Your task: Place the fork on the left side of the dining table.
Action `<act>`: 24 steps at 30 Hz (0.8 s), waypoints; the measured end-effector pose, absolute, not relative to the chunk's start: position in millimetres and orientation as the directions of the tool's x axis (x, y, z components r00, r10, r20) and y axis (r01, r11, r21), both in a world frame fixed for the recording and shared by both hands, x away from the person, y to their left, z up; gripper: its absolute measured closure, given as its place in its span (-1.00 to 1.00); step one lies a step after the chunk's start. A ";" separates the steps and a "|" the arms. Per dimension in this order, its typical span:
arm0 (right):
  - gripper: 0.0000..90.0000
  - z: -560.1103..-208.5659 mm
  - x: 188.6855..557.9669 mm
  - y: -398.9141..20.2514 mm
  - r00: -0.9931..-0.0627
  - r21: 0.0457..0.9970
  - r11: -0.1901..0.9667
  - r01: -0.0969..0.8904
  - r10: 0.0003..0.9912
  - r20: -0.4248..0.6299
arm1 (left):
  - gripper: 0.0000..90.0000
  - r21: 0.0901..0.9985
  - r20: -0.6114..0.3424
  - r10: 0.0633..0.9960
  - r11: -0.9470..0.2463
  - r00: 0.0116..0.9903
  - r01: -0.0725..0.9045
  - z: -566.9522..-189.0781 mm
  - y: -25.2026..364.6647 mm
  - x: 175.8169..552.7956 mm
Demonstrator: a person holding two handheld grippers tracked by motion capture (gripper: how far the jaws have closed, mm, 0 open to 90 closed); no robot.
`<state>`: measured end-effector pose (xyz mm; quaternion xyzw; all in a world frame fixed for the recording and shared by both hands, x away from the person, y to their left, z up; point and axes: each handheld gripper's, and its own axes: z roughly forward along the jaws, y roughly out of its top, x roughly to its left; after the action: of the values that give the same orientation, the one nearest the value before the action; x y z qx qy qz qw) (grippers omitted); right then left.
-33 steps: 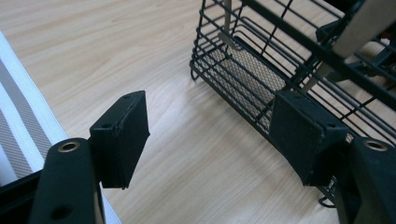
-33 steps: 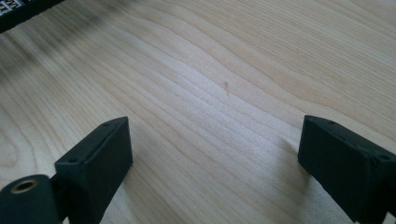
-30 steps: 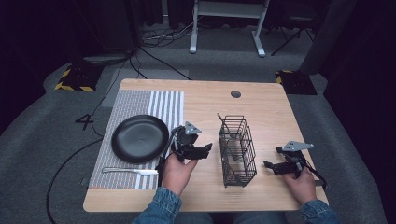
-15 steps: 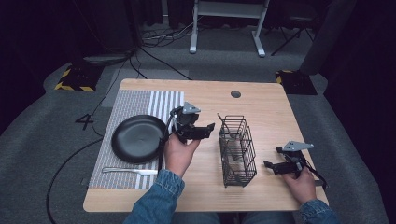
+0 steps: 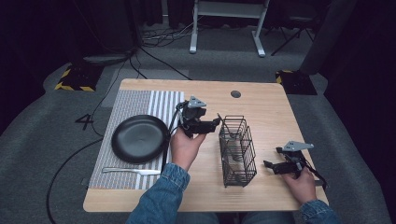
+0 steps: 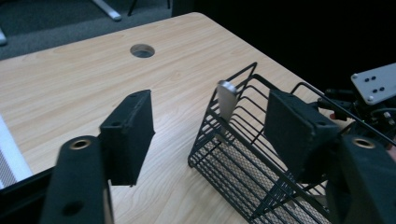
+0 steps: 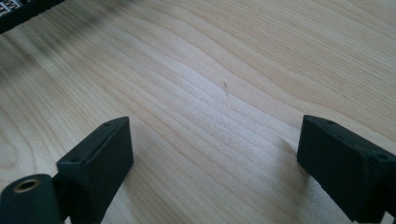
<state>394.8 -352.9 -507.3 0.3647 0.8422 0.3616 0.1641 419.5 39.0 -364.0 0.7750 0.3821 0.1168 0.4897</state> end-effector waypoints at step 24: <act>-0.75 -507.3 394.7 -352.8 -0.681 0.729 0.473 0.495 0.732 -0.013 | 0.67 0.834 -0.273 0.664 -0.198 0.696 0.516 -377.4 26.1 432.1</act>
<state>394.7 -352.8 -507.3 0.3641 0.8424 0.3618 0.1638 432.1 26.1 -377.4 0.7706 0.3827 0.0736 0.5043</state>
